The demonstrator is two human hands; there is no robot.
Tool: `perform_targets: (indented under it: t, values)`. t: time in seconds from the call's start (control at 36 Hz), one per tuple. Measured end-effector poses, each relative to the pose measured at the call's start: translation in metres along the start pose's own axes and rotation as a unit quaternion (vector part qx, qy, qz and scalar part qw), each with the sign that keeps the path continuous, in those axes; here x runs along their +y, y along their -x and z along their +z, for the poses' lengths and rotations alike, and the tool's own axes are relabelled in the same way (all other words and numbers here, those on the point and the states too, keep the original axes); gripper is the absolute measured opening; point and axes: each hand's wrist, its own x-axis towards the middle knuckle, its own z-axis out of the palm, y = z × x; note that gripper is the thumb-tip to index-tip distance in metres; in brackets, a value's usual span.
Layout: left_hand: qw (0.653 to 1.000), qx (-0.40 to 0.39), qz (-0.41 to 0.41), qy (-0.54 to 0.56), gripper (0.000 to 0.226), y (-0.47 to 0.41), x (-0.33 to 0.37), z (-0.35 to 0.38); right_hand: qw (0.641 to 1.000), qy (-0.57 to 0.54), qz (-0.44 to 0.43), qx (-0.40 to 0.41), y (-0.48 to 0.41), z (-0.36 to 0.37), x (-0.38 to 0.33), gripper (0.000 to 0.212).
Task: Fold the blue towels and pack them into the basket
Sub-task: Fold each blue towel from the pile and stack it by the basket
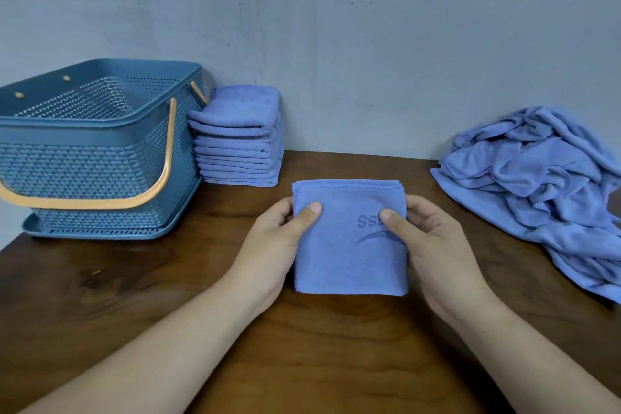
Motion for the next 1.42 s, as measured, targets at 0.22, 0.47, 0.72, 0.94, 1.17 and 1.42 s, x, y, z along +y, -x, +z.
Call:
perform_targets:
  t: [0.22, 0.47, 0.72, 0.94, 1.17, 1.42]
  values:
    - [0.972, 0.109, 0.17, -0.116, 0.019, 0.008, 0.009, 0.004, 1.0, 0.017, -0.013, -0.022, 0.0, 0.029, -0.02, 0.017]
    - [0.909, 0.223, 0.309, -0.169, 0.03, 0.005, 0.036, -0.03, 0.993, 0.011, -0.08, -0.085, -0.017, 0.087, -0.056, 0.019]
    - [0.884, 0.318, 0.33, -0.092, 0.033, -0.009, 0.046, -0.067, 0.975, 0.065, -0.178, -0.119, -0.058, 0.138, -0.09, 0.014]
    - [0.92, 0.284, 0.261, -0.062, 0.04, -0.015, 0.037, -0.071, 0.981, -0.029, -0.165, -0.093, -0.141, 0.183, -0.133, 0.026]
    - [0.936, 0.238, 0.242, -0.097, 0.031, -0.022, 0.029, -0.072, 0.995, -0.009, 0.065, -0.073, -0.251, 0.223, -0.09, 0.037]
    - [0.941, 0.236, 0.205, -0.128, 0.026, -0.032, 0.022, -0.077, 0.98, 0.149, 0.122, -0.044, -0.278, 0.228, -0.051, 0.036]
